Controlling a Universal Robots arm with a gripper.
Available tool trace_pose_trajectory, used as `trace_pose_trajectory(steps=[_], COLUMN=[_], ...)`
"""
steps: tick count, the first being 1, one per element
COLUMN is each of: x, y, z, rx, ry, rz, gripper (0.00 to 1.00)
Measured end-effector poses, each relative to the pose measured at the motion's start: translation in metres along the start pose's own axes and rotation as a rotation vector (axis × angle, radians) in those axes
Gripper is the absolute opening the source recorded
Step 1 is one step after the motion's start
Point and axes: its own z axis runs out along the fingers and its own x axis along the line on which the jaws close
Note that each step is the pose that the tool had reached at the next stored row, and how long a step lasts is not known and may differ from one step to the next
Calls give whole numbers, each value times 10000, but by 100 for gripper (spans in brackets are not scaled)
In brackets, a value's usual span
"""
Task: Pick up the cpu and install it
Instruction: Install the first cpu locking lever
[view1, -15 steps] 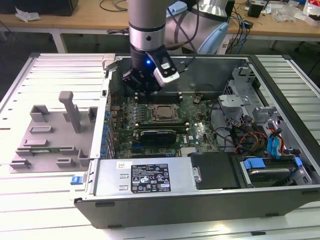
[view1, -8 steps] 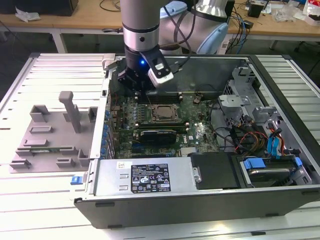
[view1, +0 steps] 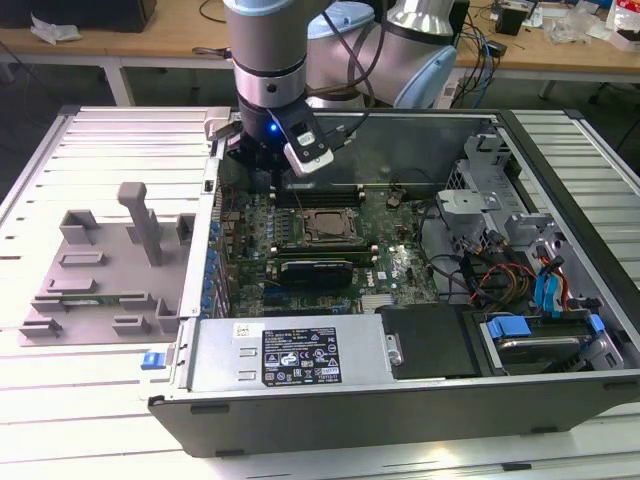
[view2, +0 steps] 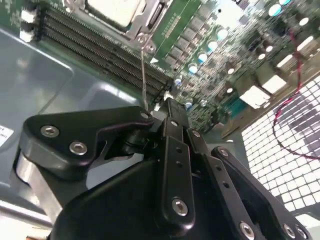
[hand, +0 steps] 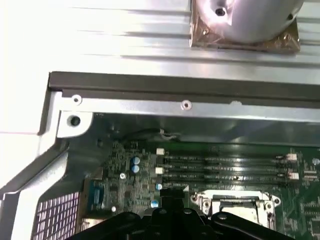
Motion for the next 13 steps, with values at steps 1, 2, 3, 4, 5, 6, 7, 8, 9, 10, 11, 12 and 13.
trace_pose_trajectory(steps=[1, 2, 3, 4, 5, 6, 7, 8, 9, 10, 11, 12, 13], x=[-2, -5, -12, -33, -57, -84, -116, -173, -208, -249, -272, -301, -357], y=[-2, -3, -4, -5, -7, -8, -10, -13, -15, -18, -19, -22, -27], z=[2, 4, 6, 9, 9, 11, 12, 14, 15, 17, 18, 20, 23], rx=[-144, -243, -299, -302, -302, -302, -302, -297, -294, -292, -291, -290, -278], ry=[-5, -10, -12, -12, -12, -11, -10, -8, -7, -5, -5, -3, -3], rz=[2, 4, 4, 4, 4, 4, 7, 14, 20, 32, 40, 49, 79], gripper=[11, 11, 11, 11, 11, 11, 11, 11, 11, 11, 11, 11, 11])
